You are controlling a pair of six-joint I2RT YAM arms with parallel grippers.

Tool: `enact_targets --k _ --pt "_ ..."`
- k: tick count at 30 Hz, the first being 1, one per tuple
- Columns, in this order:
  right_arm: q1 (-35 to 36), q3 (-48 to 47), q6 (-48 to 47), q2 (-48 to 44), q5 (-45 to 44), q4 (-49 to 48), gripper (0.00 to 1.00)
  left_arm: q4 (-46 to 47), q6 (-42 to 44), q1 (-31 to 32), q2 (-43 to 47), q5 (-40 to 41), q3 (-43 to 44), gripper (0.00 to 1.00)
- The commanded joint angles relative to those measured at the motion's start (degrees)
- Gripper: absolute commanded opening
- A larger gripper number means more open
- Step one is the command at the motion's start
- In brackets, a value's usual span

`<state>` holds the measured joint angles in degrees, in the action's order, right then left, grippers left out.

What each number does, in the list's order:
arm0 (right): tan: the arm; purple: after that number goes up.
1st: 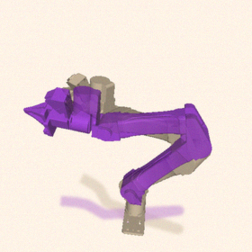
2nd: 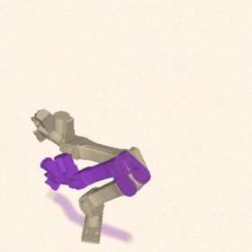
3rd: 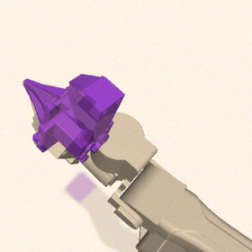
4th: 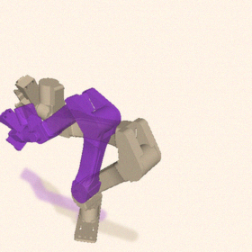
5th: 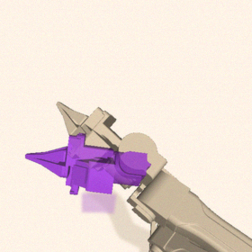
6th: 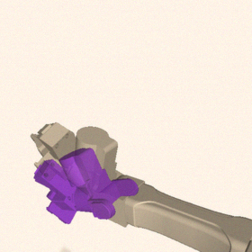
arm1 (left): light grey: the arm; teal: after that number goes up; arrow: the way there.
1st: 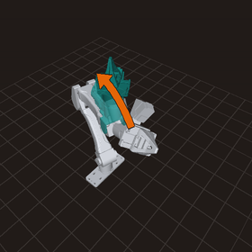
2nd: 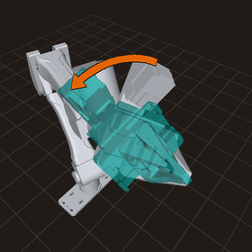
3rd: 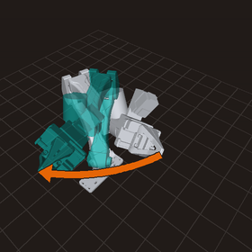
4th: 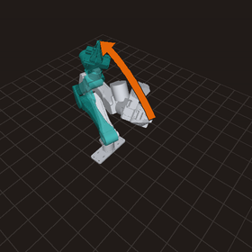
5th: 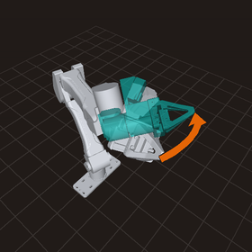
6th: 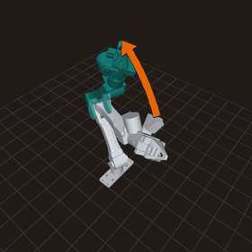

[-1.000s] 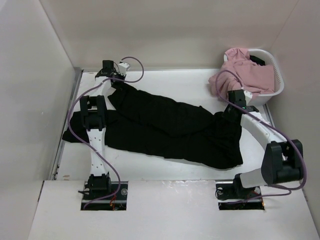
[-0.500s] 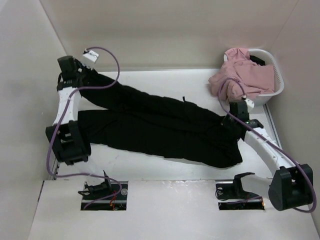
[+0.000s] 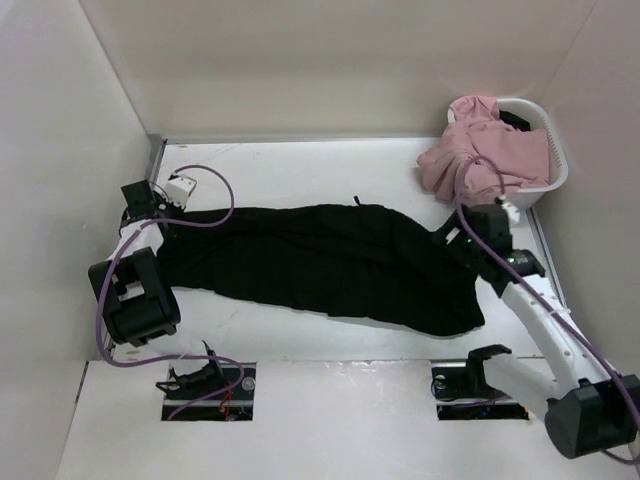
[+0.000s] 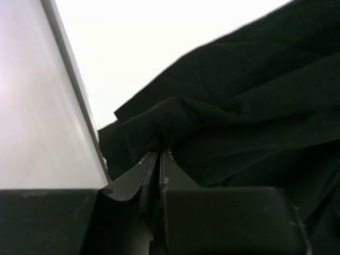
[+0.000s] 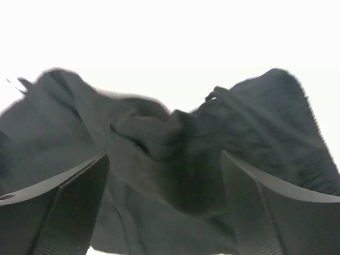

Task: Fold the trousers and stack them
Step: Fold the trousers

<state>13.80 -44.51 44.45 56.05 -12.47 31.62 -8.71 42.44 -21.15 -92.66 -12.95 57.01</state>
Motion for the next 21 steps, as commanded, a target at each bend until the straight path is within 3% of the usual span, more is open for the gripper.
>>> enact_targets --k 1,2,10,16,21 --pt "-7.06 -4.35 -6.28 2.73 1.29 1.26 0.93 4.4 0.02 -1.04 3.37 -0.24 -1.2 0.0" --pt "-8.56 -5.23 -8.04 5.01 3.05 0.99 0.98 4.58 0.02 -1.22 3.19 0.03 -1.55 0.0" --pt "-19.2 -7.43 -10.35 16.96 3.76 -7.43 1.0 5.81 1.42 -2.8 2.4 1.17 -4.01 0.0" --pt "-19.56 -11.03 -8.86 28.83 2.98 -11.14 1.0 6.34 1.86 -4.65 0.91 1.96 -2.88 0.0" --pt "-18.68 -15.25 -6.39 38.24 -3.24 -9.91 1.0 6.25 2.04 -5.09 -0.41 2.75 -0.24 0.0"
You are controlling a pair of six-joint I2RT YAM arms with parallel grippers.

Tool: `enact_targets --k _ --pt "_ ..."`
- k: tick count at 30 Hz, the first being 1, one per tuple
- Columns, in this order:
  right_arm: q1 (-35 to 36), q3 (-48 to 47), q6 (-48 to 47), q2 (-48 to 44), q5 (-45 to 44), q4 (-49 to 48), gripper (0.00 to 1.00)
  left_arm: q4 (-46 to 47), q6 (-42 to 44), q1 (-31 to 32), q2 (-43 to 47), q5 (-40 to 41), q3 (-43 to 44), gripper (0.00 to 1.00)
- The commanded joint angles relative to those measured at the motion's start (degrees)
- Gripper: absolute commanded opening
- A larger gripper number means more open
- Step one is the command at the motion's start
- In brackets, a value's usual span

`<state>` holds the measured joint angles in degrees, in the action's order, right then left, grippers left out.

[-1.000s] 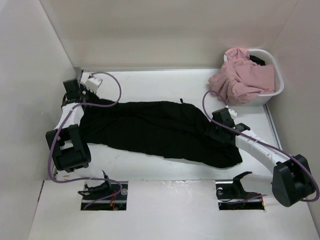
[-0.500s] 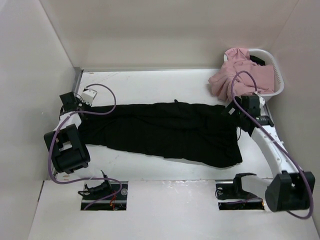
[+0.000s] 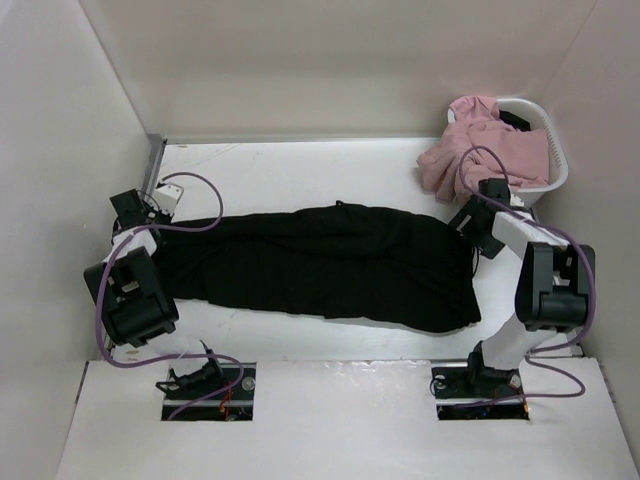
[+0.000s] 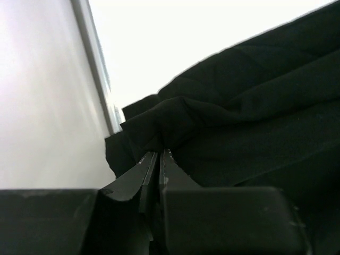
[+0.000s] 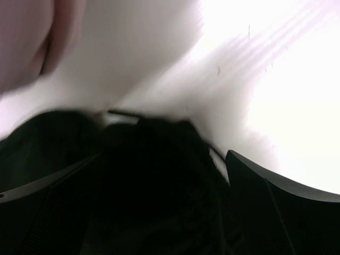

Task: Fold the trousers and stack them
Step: Fold the trousers

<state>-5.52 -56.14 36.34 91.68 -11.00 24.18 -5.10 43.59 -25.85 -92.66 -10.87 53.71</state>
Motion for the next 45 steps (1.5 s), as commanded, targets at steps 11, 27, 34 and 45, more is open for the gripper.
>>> enact_targets --k 11,27,34,45 --pt "5.11 -7.67 4.44 10.1 -5.0 0.95 0.71 2.64 0.09 -0.3 0.55 1.64 6.05 0.0" --pt "0.74 -3.46 -6.89 -18.27 -6.4 -1.51 0.0 8.71 -5.01 -0.83 4.15 -0.29 21.69 0.0" --pt "-6.82 3.66 -8.21 -27.16 -0.61 -3.44 0.0 8.53 -2.38 -1.27 10.03 -1.26 13.63 0.0" --pt "-5.87 14.99 -6.81 -35.95 6.6 -11.43 0.0 8.7 0.0 -7.15 26.56 -3.8 -12.82 0.03"
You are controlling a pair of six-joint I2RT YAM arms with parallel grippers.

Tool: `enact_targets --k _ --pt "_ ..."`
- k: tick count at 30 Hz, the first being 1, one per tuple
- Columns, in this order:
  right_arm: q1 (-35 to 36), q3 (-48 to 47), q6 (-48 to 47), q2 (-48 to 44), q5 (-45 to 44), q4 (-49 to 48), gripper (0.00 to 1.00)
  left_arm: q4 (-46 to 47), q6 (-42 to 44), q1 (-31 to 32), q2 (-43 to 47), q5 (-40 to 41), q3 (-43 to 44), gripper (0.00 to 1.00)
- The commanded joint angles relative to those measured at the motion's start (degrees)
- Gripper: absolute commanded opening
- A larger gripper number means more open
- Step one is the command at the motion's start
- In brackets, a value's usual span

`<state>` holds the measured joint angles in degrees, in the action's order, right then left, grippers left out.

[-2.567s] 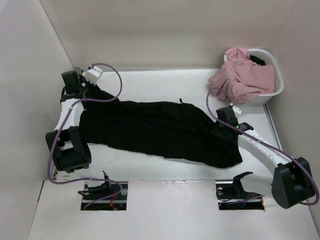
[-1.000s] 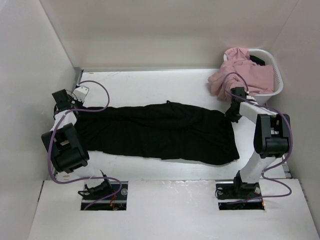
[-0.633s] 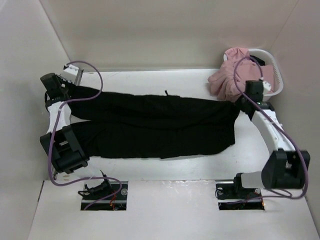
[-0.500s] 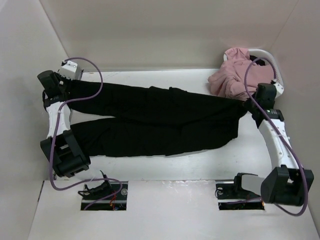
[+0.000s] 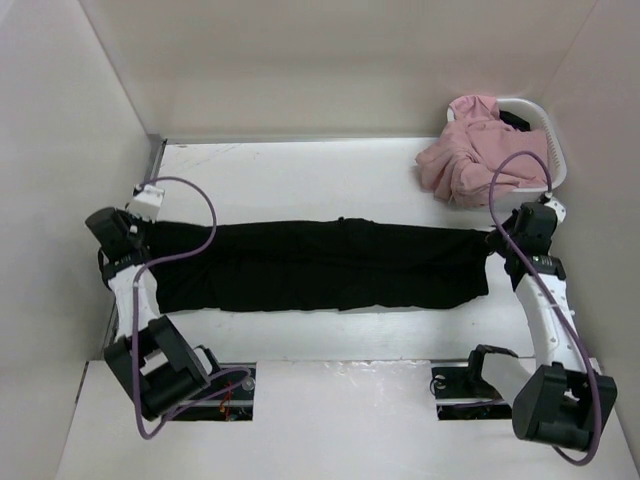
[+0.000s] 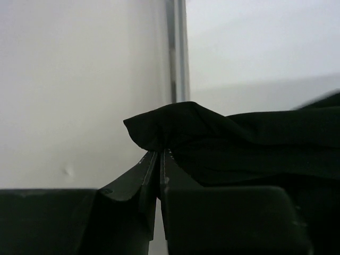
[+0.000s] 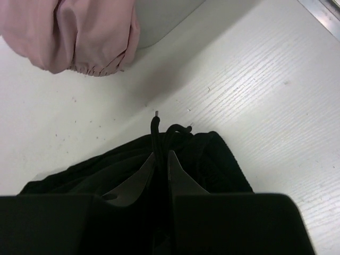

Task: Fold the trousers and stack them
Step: Fold the trousers

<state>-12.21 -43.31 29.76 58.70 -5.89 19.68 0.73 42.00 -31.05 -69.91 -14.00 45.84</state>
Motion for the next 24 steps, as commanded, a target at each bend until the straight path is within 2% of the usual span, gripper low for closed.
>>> enact_targets --k 1,4,7,11,14,18,20,24 --pt "1.43 3.39 0.12 -3.67 1.84 -7.55 0.0 3.13 1.6 -2.57 4.77 -1.29 -7.06 0.04" --pt "1.97 5.34 0.39 -5.08 2.02 -7.47 0.0 4.1 1.6 -3.54 6.97 -2.7 -11.12 0.04" --pt "1.97 4.82 1.0 -4.91 2.2 -7.2 0.0 4.8 0.72 -3.45 6.46 -2.87 -10.43 0.04" --pt "1.97 -0.88 3.37 0.44 3.08 -8.34 0.0 7.53 -2.35 -1.35 0.14 -1.74 -2.36 0.03" --pt "3.11 -6.6 3.73 4.05 2.82 -8.35 0.0 8.06 -4.99 0.41 -5.57 1.25 8.96 0.02" --pt "3.46 -12.14 3.55 5.81 2.46 -7.21 0.0 7.97 -5.79 1.56 -8.22 1.78 18.48 0.02" --pt "3.46 -12.07 3.29 4.85 2.37 -6.15 0.0 6.74 -5.0 1.82 -6.92 1.0 18.58 0.02" --pt "2.67 -7.33 5.91 0.47 1.67 0.69 0.0 0.69 1.93 0.86 -1.29 -2.52 10.51 0.02"
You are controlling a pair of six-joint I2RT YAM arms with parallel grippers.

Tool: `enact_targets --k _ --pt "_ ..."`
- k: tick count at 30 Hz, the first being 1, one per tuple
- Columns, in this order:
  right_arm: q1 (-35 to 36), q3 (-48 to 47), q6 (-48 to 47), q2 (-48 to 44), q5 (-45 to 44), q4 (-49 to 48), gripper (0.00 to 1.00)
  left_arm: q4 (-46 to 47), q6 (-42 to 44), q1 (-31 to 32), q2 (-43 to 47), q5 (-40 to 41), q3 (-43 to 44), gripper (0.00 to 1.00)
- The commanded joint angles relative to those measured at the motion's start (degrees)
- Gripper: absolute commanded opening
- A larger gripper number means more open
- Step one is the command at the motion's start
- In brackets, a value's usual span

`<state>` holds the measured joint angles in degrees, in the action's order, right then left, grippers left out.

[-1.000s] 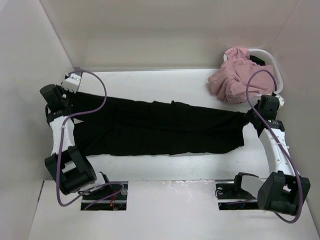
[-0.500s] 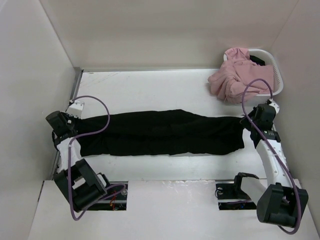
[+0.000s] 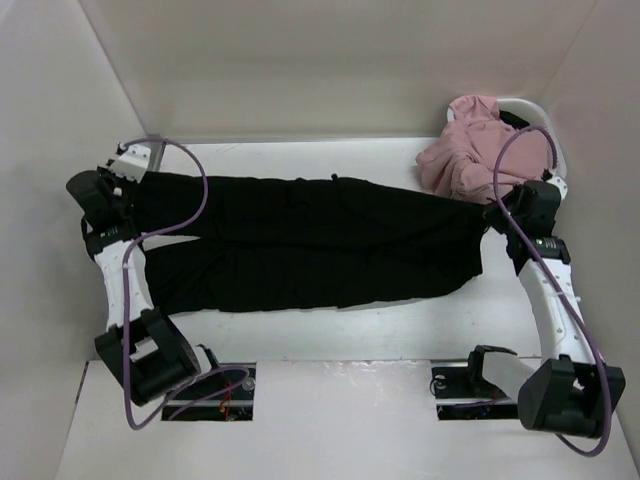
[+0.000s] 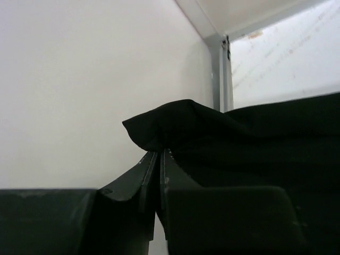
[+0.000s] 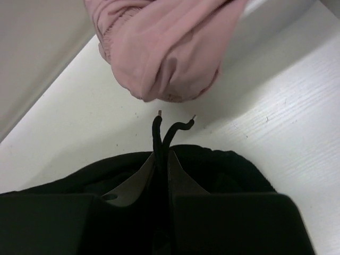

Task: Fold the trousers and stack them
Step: Fold the trousers

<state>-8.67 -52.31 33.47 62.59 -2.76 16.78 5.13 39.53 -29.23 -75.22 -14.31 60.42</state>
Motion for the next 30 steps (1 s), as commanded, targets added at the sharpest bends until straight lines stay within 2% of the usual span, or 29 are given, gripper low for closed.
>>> enact_targets --k 1,6,8,12,13,15,16,18,22,25,27,30 --pt "-1.13 3.6 3.25 -4.83 -1.8 5.01 0.0 -5.55 6.42 -1.57 5.68 -3.09 -6.7 0.02" --pt "-1.4 13.45 6.77 -11.95 -2.42 8.36 0.0 -13.73 18.63 -8.15 14.38 -7.31 -20.05 0.02" --pt "-1.92 16.79 7.74 -14.5 -2.77 9.58 0.04 -14.7 22.68 -10.96 17.28 -8.63 -24.89 0.03" --pt "-5.43 20.05 9.15 -19.5 -4.87 15.29 0.23 -19.35 30.42 -17.9 20.99 -10.65 -30.18 0.03" --pt "-7.36 20.41 9.5 -21.87 -6.1 16.78 0.33 -21.19 31.65 -20.1 20.82 -11.53 -30.19 0.04" --pt "-9.92 19.54 10.55 -26.71 -9.61 18.9 0.44 -25.23 33.94 -24.75 19.51 -13.81 -29.23 0.05" --pt "-10.27 18.57 11.17 -28.12 -11.63 19.87 0.54 -26.64 34.73 -26.78 18.89 -15.12 -28.44 0.07" --pt "-10.8 16.2 12.49 -29.36 -14.27 21.62 0.71 -28.23 35.96 -30.12 17.75 -17.06 -27.29 0.16" --pt "-10.02 11.81 12.23 -30.77 -16.04 19.97 0.76 -29.38 37.37 -31.72 16.6 -17.69 -25.71 0.34" --pt "-3.71 8.82 10.04 -29.11 -14.12 16.29 0.8 -33.58 38.34 -30.93 16.68 -18.39 -22.56 0.47" --pt "4.53 6.89 6.53 -24.38 -11.57 14.61 0.82 -37.8 39.04 -28.13 17.04 -18.92 -20.01 0.57" --pt "19.47 5.91 5.73 -15.86 -12.78 14.08 0.77 -42.2 38.96 -22.25 17.21 -17.69 -17.02 0.62"
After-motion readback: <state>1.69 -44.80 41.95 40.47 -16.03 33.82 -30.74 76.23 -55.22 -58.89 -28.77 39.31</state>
